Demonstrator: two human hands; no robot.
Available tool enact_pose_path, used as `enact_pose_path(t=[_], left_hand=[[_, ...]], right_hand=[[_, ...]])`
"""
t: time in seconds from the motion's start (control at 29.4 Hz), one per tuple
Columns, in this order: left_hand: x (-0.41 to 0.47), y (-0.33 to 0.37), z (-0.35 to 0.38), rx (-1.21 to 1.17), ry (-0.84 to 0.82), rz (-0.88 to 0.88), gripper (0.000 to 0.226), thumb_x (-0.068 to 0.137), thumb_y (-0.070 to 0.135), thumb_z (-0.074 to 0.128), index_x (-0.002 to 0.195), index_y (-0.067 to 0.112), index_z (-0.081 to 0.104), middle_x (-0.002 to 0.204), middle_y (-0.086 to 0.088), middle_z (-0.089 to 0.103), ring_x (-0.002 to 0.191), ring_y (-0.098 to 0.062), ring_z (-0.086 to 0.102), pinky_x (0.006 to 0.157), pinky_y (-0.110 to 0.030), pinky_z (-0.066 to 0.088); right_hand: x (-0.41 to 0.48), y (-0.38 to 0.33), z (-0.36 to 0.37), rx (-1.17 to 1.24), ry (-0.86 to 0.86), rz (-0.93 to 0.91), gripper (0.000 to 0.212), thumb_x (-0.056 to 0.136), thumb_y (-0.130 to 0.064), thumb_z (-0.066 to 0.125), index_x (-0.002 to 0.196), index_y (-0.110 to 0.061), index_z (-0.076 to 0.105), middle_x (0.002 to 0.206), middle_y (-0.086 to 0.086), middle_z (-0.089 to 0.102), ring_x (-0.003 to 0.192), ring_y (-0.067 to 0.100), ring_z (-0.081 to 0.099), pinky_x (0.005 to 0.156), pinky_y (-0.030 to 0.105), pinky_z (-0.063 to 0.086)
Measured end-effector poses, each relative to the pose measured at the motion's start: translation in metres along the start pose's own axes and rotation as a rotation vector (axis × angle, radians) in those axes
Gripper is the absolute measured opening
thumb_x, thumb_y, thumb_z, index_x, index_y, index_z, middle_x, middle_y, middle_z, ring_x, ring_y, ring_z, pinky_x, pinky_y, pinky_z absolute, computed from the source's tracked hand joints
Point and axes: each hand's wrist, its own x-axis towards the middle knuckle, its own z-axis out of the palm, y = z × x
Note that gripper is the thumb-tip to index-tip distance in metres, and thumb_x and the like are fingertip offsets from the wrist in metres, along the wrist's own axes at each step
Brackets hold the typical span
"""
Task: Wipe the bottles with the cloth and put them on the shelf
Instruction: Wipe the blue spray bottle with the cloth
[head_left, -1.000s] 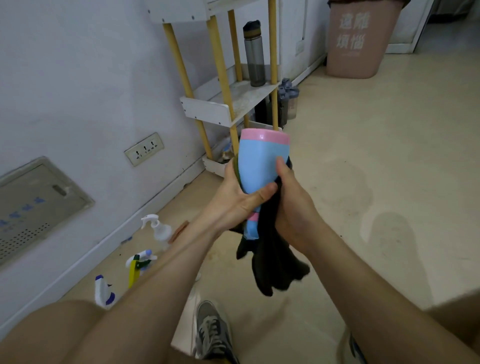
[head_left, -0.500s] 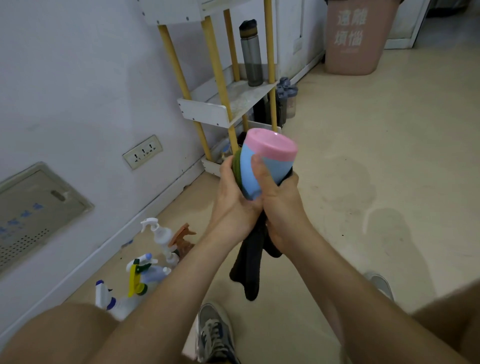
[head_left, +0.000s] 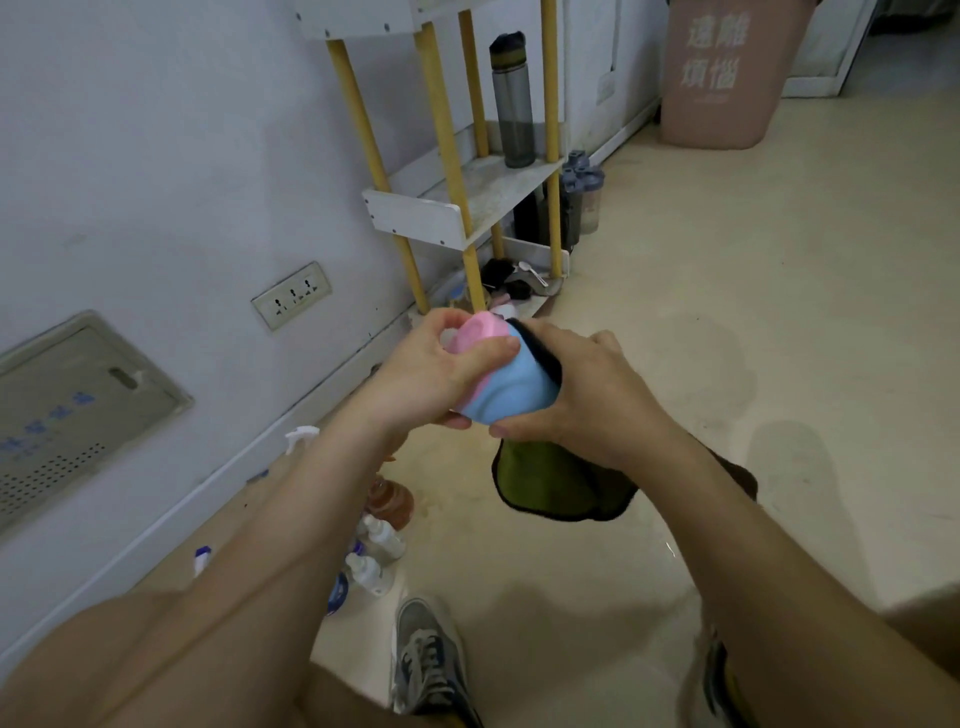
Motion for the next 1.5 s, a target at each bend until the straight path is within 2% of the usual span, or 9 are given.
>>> enact_pose_path(t=[0.14, 0.31, 0.44, 0.58, 0.71, 0.88, 1.02, 1.19, 1.5], left_hand=[[0.005, -0.007, -0.003, 0.059, 0.145, -0.02, 0.05, 0.086, 0.058, 0.058, 0.122, 0.025, 0.051, 0.104, 0.002, 0.057, 0.082, -0.016, 0.062, 0.057, -0.031, 0.054], [-0.001, -0.01, -0.042, 0.001, 0.1, -0.028, 0.04, 0.083, 0.06, 0.057, 0.107, 0.028, 0.058, 0.094, -0.001, 0.066, 0.063, -0.015, 0.07, 0.06, -0.029, 0.054], [0.006, -0.025, -0.066, -0.371, 0.073, -0.15, 0.054, 0.074, 0.059, 0.062, 0.115, 0.024, 0.063, 0.102, -0.012, 0.074, 0.076, -0.032, 0.073, 0.079, -0.041, 0.053], [0.004, -0.035, -0.067, -0.535, -0.077, -0.131, 0.048, 0.076, 0.055, 0.058, 0.114, 0.026, 0.064, 0.098, -0.014, 0.073, 0.065, -0.037, 0.07, 0.043, -0.025, 0.049], [0.012, -0.044, -0.033, -0.694, 0.107, -0.11, 0.071, 0.066, 0.034, 0.078, 0.129, 0.023, 0.047, 0.133, -0.012, 0.053, 0.105, -0.035, 0.065, 0.067, -0.042, 0.061], [0.014, -0.04, 0.045, -0.548, 0.431, 0.094, 0.068, 0.063, 0.035, 0.08, 0.12, 0.033, 0.043, 0.121, 0.001, 0.057, 0.096, -0.01, 0.064, 0.078, -0.038, 0.059], [-0.004, -0.041, 0.066, -0.348, 0.446, 0.232, 0.061, 0.062, 0.027, 0.081, 0.112, 0.046, 0.051, 0.11, 0.01, 0.061, 0.095, -0.003, 0.063, 0.08, -0.032, 0.058], [-0.03, -0.043, 0.08, -0.091, 0.431, 0.359, 0.071, 0.057, 0.034, 0.08, 0.113, 0.054, 0.042, 0.121, 0.013, 0.045, 0.106, 0.002, 0.05, 0.077, -0.019, 0.053], [-0.014, -0.054, 0.058, 0.163, 0.441, 0.412, 0.074, 0.053, 0.04, 0.077, 0.118, 0.054, 0.047, 0.12, 0.012, 0.04, 0.1, -0.003, 0.051, 0.08, -0.007, 0.04]], right_hand=[[0.007, 0.024, -0.018, 0.362, -0.129, 0.377, 0.046, 0.072, -0.037, 0.084, 0.107, -0.01, 0.07, 0.093, 0.009, 0.074, 0.082, 0.024, 0.07, 0.074, 0.039, 0.059], [0.006, 0.071, -0.034, 1.243, 0.242, 0.853, 0.018, 0.098, -0.011, 0.058, 0.108, 0.003, 0.063, 0.098, 0.018, 0.068, 0.08, 0.029, 0.067, 0.061, 0.038, 0.057], [0.007, 0.079, -0.027, 1.406, 0.492, 0.891, 0.008, 0.097, -0.009, 0.058, 0.091, -0.004, 0.06, 0.101, 0.016, 0.065, 0.082, 0.029, 0.067, 0.068, 0.04, 0.058], [0.019, 0.07, -0.023, 1.573, 0.54, 0.831, 0.025, 0.096, -0.023, 0.061, 0.109, -0.002, 0.067, 0.113, 0.018, 0.069, 0.093, 0.03, 0.071, 0.083, 0.044, 0.059], [0.021, 0.042, -0.009, 1.712, 0.534, 0.778, 0.036, 0.093, -0.035, 0.064, 0.12, -0.011, 0.068, 0.116, 0.008, 0.07, 0.096, 0.021, 0.07, 0.08, 0.034, 0.059], [0.009, -0.03, 0.021, 1.515, 0.173, 0.505, 0.04, 0.102, -0.044, 0.045, 0.088, -0.014, 0.066, 0.084, 0.002, 0.076, 0.069, 0.008, 0.071, 0.065, 0.022, 0.057], [0.014, -0.031, 0.032, 1.298, 0.25, 0.501, 0.041, 0.101, -0.047, 0.046, 0.117, -0.013, 0.064, 0.11, 0.014, 0.071, 0.094, 0.028, 0.072, 0.087, 0.047, 0.059], [0.025, 0.003, 0.017, 1.432, 0.323, 0.525, 0.035, 0.103, -0.045, 0.044, 0.101, -0.019, 0.065, 0.078, 0.002, 0.076, 0.071, 0.017, 0.074, 0.072, 0.038, 0.059], [0.019, -0.01, 0.037, 1.247, 0.184, 0.452, 0.038, 0.102, -0.042, 0.047, 0.121, -0.015, 0.065, 0.114, 0.015, 0.07, 0.101, 0.031, 0.07, 0.093, 0.051, 0.056]])
